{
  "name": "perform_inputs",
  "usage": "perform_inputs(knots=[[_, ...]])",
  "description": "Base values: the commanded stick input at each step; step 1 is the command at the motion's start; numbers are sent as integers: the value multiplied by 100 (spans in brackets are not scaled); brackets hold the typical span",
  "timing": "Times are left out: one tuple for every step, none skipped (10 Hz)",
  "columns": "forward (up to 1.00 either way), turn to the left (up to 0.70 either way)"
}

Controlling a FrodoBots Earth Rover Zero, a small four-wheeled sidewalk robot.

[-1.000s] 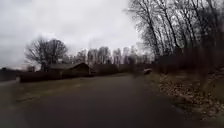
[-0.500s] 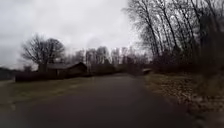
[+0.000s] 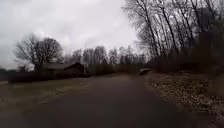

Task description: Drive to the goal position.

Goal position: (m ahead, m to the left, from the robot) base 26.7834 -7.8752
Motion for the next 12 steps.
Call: perform_inputs(knots=[[100, 0], [100, 0], [100, 0], [100, 0], [100, 0], [100, 0], [100, 0], [100, 0], [100, 0], [100, 0], [100, 0], [100, 0]])
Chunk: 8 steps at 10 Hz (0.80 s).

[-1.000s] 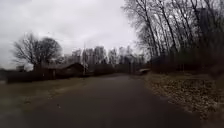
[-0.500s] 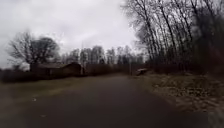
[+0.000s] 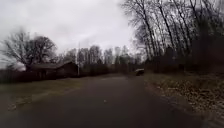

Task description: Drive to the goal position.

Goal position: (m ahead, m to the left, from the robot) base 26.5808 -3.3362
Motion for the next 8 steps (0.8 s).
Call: perform_inputs(knots=[[100, 0], [100, 0], [100, 0], [100, 0], [100, 0], [100, 0], [100, 0], [100, 0]])
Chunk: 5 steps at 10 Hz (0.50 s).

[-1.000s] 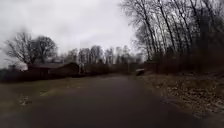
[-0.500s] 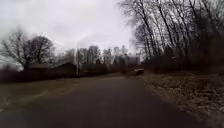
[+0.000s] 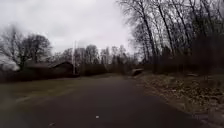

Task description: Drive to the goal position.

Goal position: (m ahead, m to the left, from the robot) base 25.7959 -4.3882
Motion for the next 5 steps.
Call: perform_inputs(knots=[[100, 0], [100, 0], [100, 0], [100, 0], [100, 0]])
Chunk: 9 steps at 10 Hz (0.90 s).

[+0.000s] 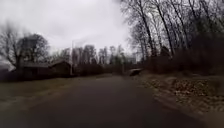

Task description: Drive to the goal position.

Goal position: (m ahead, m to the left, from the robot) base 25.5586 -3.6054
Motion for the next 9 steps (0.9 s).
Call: perform_inputs(knots=[[100, 0], [100, 0], [100, 0], [100, 0], [100, 0], [100, 0], [100, 0], [100, 0], [100, 0]])
